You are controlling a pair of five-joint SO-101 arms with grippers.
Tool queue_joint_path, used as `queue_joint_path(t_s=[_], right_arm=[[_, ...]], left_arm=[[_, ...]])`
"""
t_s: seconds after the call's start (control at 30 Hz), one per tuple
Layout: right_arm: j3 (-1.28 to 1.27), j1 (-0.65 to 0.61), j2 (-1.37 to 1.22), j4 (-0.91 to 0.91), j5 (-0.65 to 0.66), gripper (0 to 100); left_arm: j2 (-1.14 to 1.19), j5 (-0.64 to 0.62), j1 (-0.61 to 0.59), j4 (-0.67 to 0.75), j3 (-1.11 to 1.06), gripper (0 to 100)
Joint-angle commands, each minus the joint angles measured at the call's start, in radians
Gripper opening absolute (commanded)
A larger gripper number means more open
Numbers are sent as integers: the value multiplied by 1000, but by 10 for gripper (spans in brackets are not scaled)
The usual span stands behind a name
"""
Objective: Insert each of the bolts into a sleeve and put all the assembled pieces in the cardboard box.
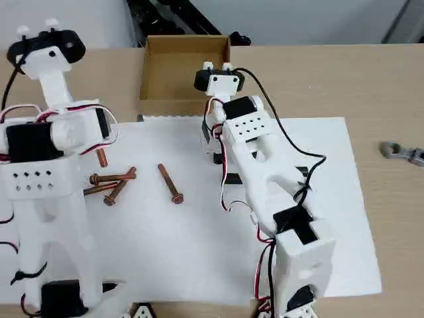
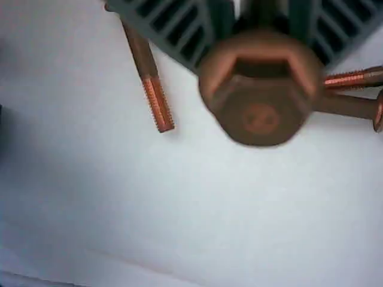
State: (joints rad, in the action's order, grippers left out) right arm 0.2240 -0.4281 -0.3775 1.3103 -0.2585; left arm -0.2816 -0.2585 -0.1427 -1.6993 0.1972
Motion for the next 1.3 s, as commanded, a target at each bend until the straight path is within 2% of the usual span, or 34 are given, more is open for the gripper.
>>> queue_joint_path(t_s=[0.0,0.63,0.77,0.93,1.27], right_arm=[[46,-5,-30,-24,-12,128],[46,-5,-200,-147,-6,129],[46,-7,-211,-136,-5,125],[48,-19,-211,-127,54,2],[86,-39,-82,-18,110,8]], left_arm=[[-41,5,2,-9,45,6],[-41,5,2,-8,45,6],[-40,5,2,-5,45,6],[-41,5,2,-5,45,6],[-51,6,8,26,45,6]])
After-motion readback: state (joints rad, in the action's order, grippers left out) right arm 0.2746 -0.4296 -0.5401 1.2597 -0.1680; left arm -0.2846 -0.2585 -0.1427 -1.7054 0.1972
